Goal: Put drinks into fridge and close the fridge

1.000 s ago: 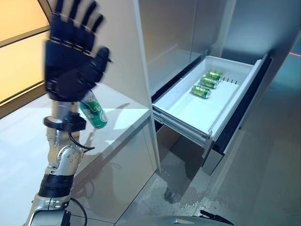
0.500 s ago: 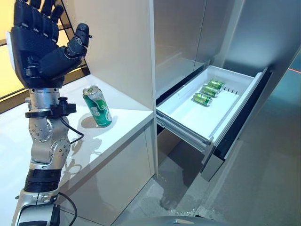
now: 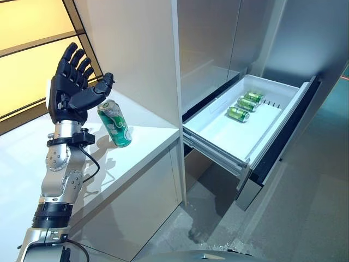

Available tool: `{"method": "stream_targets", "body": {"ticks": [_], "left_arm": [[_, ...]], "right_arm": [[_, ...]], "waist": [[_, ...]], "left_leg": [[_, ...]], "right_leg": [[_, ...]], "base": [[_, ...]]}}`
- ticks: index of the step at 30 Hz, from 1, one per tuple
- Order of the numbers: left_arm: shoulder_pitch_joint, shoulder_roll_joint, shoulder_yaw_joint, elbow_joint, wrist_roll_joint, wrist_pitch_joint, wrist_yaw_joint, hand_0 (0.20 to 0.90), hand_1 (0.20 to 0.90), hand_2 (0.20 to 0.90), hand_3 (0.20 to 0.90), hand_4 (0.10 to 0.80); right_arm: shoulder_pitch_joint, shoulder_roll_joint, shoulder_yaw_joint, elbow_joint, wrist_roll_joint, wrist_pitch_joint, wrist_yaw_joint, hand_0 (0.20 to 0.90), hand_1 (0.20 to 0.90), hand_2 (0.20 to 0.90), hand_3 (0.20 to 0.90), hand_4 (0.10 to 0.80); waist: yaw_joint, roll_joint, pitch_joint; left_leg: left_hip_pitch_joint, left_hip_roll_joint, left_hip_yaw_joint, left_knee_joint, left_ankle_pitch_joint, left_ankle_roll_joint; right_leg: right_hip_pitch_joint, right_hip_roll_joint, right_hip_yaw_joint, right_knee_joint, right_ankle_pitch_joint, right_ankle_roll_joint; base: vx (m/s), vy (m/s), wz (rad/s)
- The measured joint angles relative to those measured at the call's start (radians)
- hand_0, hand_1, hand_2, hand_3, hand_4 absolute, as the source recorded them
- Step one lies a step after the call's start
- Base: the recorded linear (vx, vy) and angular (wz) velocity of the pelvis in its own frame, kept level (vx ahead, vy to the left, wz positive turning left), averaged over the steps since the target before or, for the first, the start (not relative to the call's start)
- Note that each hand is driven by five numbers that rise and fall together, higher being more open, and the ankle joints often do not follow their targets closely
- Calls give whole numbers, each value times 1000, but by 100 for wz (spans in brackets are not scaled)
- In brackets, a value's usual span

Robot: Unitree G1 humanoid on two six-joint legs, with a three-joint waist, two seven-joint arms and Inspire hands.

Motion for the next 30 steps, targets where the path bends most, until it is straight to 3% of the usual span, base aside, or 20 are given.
{"method": "stream_targets", "body": {"ticks": [11,16,30], "left_arm": [[6,-21,-28,81,10,58,9,900,900,900,900,800],[6,-21,-32,81,32,62,9,900,900,900,900,800],[6,-21,-33,107,52,66,13,900,900,900,900,800]], "right_arm": [[-14,-1,-2,-14,-4,14,-3,900,900,900,900,800],[-17,-1,-5,-14,-10,20,-4,900,900,900,900,800],[-19,-2,-12,-19,-19,29,-4,900,900,900,900,800]], "waist": [[-2,-2,34],[-4,-2,36],[-5,-2,37]], "left_leg": [[2,1,-10,0,3,-3],[4,0,-13,1,3,-2],[6,0,-13,0,6,-3]], "right_leg": [[8,0,-11,0,0,0],[15,1,15,0,0,0],[17,0,15,0,0,0]], "base": [[0,5,2],[7,10,6],[0,0,0]]}}
